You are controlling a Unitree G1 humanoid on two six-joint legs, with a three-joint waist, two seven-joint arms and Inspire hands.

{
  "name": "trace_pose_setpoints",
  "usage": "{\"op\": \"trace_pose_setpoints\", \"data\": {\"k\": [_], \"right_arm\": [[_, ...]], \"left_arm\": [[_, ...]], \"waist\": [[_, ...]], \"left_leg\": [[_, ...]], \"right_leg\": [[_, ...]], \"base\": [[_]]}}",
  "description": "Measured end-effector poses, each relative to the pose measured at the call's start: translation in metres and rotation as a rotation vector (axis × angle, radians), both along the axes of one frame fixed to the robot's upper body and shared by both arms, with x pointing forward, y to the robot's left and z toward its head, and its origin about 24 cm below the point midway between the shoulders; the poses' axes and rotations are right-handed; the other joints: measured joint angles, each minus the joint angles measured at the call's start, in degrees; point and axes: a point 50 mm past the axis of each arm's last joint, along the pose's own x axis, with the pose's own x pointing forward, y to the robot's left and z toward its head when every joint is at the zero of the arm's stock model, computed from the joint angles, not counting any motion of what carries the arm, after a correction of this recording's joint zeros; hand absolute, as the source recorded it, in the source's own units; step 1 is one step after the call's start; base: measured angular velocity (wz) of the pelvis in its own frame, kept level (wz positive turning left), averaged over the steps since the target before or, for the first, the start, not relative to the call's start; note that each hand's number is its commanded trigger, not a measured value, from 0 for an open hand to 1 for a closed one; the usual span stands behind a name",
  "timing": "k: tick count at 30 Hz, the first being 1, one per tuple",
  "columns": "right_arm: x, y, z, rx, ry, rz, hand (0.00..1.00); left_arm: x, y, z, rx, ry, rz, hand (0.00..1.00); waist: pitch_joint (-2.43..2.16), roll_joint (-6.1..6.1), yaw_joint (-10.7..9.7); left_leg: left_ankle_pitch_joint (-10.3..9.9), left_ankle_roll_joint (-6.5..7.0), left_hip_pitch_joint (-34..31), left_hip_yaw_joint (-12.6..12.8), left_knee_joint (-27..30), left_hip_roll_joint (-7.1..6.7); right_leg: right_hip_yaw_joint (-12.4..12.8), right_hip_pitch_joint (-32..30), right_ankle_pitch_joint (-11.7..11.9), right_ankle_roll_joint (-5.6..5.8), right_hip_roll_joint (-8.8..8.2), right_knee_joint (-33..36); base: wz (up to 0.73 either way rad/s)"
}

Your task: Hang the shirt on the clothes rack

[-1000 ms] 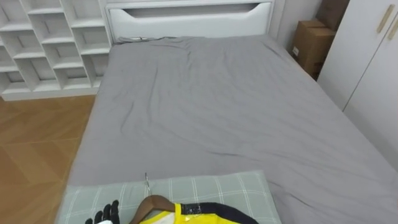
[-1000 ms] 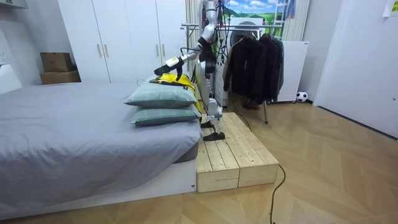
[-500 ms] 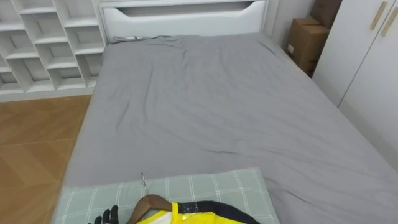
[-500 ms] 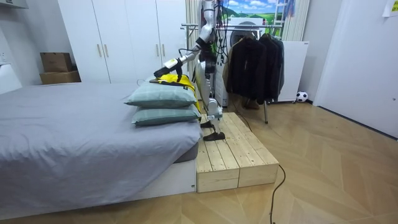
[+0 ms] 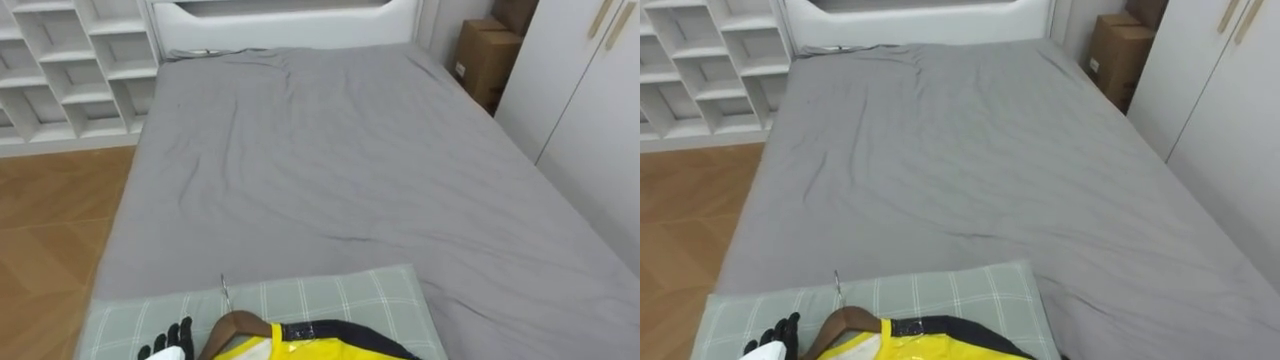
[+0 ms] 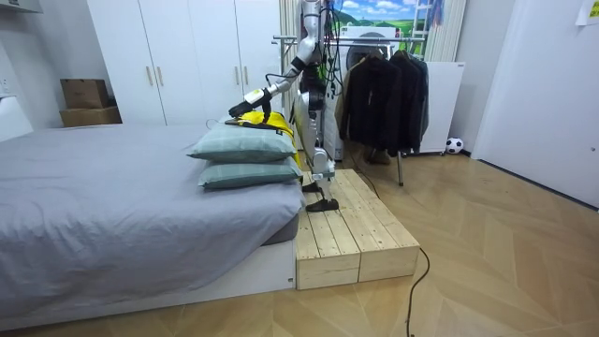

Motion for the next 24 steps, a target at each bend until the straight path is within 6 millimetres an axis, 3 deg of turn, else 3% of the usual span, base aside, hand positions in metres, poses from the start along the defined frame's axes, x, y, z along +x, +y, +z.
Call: {"op": "trace_pose_setpoints", "data": {"k": [5,13,24], "right_arm": [[0.0,0.0,0.0,-0.005,0.005,0.007,0.0],[0.021,0.001,0.001,-0.01,-0.004,0.061,0.0],[0.031,0.003,0.002,-0.004,0.008,0.094,0.0]], "left_arm": [[0.005,0.0,-0.001,-0.006,0.006,0.014,0.0],[0.032,-0.003,0.004,-0.017,-0.004,0.015,0.0],[0.043,-0.002,0.008,-0.017,-0.003,0.01,0.0]], "waist": [[-0.09,0.0,-0.13],[0.28,0.34,0.11],[0.63,-0.06,0.44]], "left_leg": [[0.03,-0.01,-1.54,0.07,0.53,0.01],[0.08,-0.01,-3.9,0.46,1.52,0.12],[0.79,-0.13,-6.06,0.45,1.39,0.26]], "right_leg": [[0.03,-1.31,0.04,-0.06,-0.02,0.19],[0.13,-4.33,0.07,-0.1,-0.09,1.45],[-0.03,-6.53,0.18,-0.28,-0.06,1.89]], "base": [[0.0],[-0.02],[0.0]]}}
